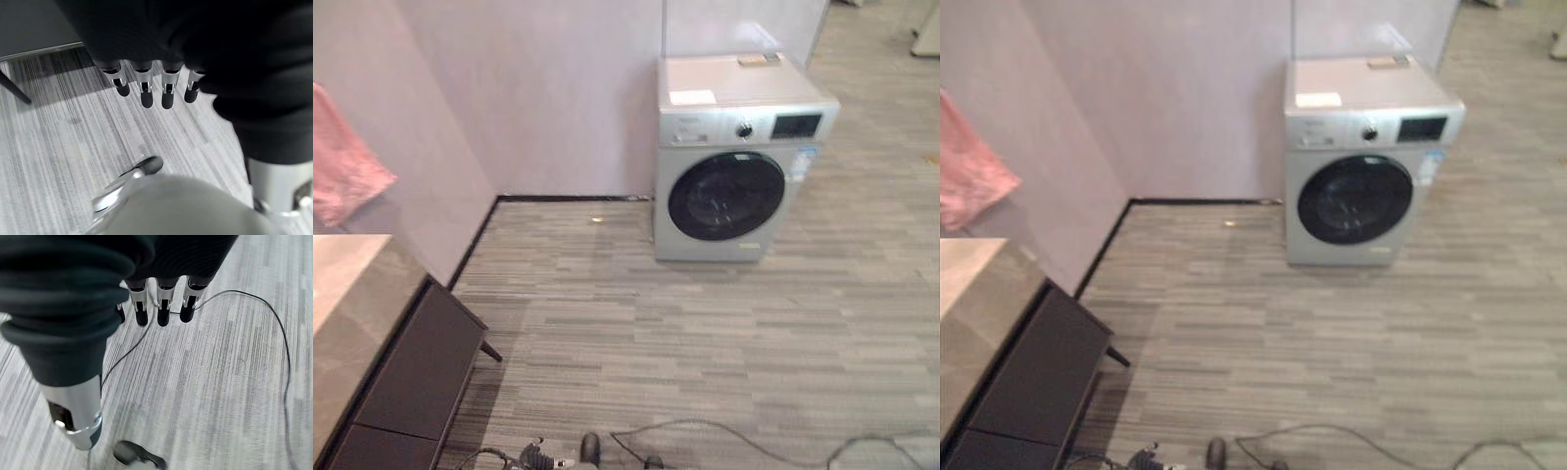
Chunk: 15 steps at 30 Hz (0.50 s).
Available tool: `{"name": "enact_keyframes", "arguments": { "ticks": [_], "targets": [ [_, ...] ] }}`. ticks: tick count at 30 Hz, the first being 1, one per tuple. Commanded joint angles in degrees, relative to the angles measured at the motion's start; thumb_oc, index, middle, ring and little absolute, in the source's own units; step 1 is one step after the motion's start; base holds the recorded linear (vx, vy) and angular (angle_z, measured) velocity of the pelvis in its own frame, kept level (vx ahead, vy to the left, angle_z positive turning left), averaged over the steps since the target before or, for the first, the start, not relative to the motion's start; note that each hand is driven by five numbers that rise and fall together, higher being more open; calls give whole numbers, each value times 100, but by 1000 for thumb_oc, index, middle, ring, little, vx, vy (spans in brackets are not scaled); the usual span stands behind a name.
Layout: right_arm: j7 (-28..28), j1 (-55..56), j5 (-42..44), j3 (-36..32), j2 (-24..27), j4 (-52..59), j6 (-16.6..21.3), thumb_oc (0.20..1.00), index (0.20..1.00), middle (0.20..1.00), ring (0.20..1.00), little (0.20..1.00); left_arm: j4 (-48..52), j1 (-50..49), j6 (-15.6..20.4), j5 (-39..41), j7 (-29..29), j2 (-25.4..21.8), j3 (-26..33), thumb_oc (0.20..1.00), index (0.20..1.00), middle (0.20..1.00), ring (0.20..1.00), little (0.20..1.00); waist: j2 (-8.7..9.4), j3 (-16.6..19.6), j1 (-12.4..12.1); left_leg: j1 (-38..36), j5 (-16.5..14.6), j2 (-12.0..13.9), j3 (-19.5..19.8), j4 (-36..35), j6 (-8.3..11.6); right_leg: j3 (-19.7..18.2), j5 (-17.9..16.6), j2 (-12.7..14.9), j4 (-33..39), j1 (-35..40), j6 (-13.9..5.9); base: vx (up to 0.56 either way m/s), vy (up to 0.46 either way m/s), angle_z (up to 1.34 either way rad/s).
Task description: Put brush and paste in cup on sink, flatten towel.
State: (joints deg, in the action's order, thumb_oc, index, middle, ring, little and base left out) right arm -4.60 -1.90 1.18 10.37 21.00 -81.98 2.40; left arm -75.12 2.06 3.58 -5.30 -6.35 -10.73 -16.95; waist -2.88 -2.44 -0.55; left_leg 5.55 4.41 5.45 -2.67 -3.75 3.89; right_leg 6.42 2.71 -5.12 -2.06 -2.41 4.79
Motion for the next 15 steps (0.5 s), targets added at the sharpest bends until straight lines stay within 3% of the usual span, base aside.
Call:
{"name": "enact_keyframes", "arguments": {
  "ticks": [1,2,3,4,5,6,8,11,15],
  "targets": [
    [159,-86,561,-259,2,257,182,1000,1000,1000,1000,1000,291,166,201,218,-16,-264,139,1000,1000,1000,1000,1000,326,98,-212,40,-362,-440,-407,523,-333,111,-188,1359,-509,29,-1510,46,140,-59],
    [159,-87,563,-259,2,258,181,1000,1000,1000,1000,1000,293,166,199,219,-14,-265,139,1000,1000,1000,1000,1000,328,94,-217,38,-366,-441,-412,527,-334,104,-179,1362,-525,22,-1511,16,140,-44],
    [171,-179,841,-316,-4,476,252,1000,1000,1000,1000,1000,381,186,199,555,-18,-315,312,1000,1000,1000,1000,1000,341,30,-270,-65,-425,-416,-519,544,-334,520,-257,1477,-730,-124,-1516,-9,42,-54],
    [171,-181,841,-316,-4,476,251,1000,1000,1000,1000,1000,381,188,198,555,-17,-316,313,1000,1000,1000,1000,1000,340,43,-271,-47,-418,-412,-520,544,-333,519,-269,1473,-722,-140,-1513,-16,59,-59],
    [179,-257,974,-306,-12,651,294,1000,1000,1000,1000,1000,474,215,208,712,8,-366,392,1000,1000,1000,1000,1000,347,6,-292,-123,-490,-395,-610,576,-327,901,-324,1569,-784,-216,-1503,31,22,-65],
    [243,-295,1258,-237,-10,1034,416,1000,1000,1000,1000,1000,783,256,310,734,-79,-551,413,1000,1000,1000,1000,1000,417,-53,-251,-165,-594,-438,-660,832,-326,1034,-339,1556,-601,-189,-1454,55,9,-41],
    [296,-161,1581,-205,11,1617,582,1000,1000,1000,1000,1000,1167,228,402,837,-210,-700,494,1000,1000,1000,1000,1000,488,-129,-203,-106,-625,-471,-605,1344,-267,832,-238,1374,-569,-75,-1284,83,-22,-24],
    [293,50,1630,-232,227,2747,697,1000,1000,1000,1000,1000,1914,93,520,1038,-314,-861,722,1000,1000,1000,1000,1000,541,-110,-221,-109,-710,-433,-647,1538,-228,977,-69,1291,-592,63,-1186,75,-34,4],
    [195,194,1835,-397,271,3538,783,1000,1000,1000,1000,1000,2762,-29,683,1247,-497,-932,828,1000,1000,1000,1000,1000,549,-121,-175,-93,-891,-412,-631,1845,-236,1044,99,1303,-820,82,-1179,46,-4,3]
  ]
}}
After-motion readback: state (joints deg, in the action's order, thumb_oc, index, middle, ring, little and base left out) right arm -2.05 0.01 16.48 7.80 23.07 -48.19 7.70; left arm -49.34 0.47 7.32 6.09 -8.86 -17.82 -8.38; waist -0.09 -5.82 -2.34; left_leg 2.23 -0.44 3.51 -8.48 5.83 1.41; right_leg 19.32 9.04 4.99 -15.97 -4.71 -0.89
